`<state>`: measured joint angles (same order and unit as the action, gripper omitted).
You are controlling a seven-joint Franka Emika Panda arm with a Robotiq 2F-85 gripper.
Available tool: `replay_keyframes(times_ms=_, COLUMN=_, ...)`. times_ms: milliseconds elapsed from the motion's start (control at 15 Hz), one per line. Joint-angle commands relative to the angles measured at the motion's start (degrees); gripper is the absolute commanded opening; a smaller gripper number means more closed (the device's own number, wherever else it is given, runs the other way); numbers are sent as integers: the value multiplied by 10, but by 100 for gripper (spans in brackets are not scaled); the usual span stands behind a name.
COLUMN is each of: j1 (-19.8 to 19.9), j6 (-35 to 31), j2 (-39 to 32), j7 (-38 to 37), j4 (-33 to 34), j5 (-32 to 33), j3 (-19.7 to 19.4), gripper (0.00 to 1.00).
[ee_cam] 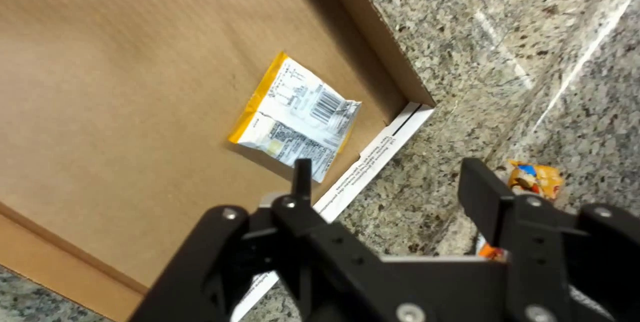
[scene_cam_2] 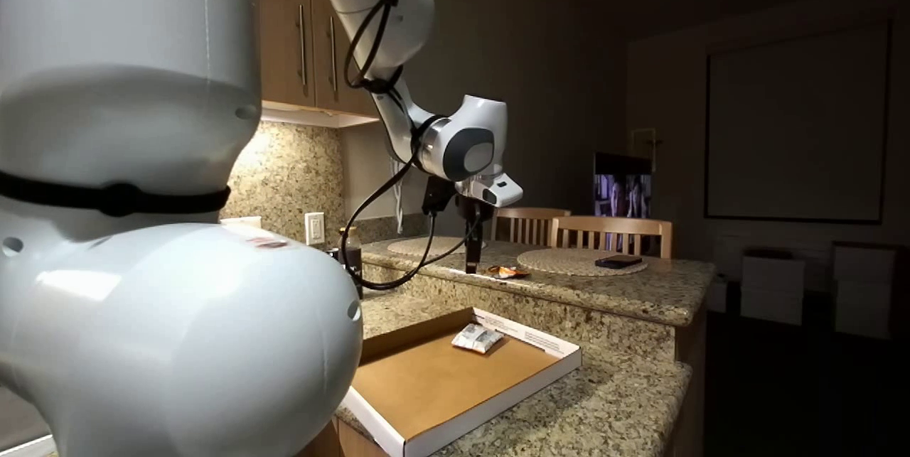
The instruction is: Put the two orange sachets on the box, one at a time
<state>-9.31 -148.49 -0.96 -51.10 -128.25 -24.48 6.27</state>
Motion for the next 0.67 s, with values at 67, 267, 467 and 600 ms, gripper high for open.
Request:
replay_keyframes(times_ms=67, j1=5, j6=52, j2=12, j7=-34, j4=55, j5=19, j3=11, gripper=100)
replay_keyframes(times_ms=267, j1=5, j6=49, j2=8, j7=-18, j4=57, j5=15, j3=12, gripper=100)
replay_keyframes(times_ms=467, j1=5, j6=48, j2=4, j7=-18, j4=57, j5=15, j3=12, gripper=100)
replay_keyframes(times_ms=600, j1=7, j6=54, j2=-10, j7=-9, j4=76, j5=20, j3=10, gripper=100)
